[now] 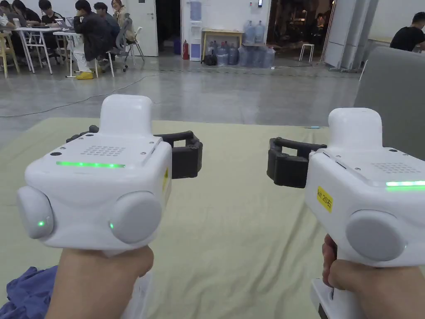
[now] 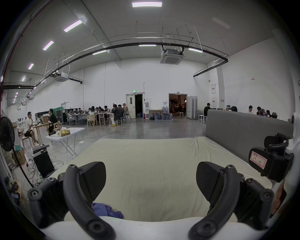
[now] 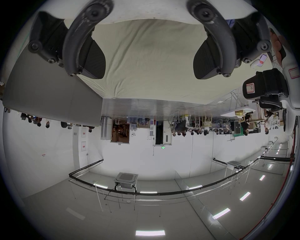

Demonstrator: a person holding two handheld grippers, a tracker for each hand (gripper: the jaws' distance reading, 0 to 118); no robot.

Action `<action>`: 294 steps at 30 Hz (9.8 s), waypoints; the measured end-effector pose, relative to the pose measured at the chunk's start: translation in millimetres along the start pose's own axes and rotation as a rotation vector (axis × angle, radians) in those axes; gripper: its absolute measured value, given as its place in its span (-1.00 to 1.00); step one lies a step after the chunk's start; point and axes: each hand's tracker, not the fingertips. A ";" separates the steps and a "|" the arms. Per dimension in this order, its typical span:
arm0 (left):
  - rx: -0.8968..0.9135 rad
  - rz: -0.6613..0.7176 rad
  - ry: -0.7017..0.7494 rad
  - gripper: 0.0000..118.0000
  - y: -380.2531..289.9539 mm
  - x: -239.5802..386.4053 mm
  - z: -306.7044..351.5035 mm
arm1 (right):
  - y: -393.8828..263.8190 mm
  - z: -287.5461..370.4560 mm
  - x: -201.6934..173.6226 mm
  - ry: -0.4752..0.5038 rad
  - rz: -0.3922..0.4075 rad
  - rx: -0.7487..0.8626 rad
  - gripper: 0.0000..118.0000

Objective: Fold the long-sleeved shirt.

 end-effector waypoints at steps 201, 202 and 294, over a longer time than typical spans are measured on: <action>-0.260 0.472 -0.374 -1.00 87.4 -83.8 -244.6 | 83.7 -232.6 69.6 0.190 0.124 -0.389 -0.85; -0.228 0.485 -0.365 -1.00 105.7 -90.2 -249.3 | 104.3 -240.7 67.2 0.166 0.145 -0.365 -0.85; -1.077 -0.167 -0.254 -1.00 -325.0 -46.9 -157.6 | -247.8 -147.3 38.9 0.309 0.077 -0.905 -1.00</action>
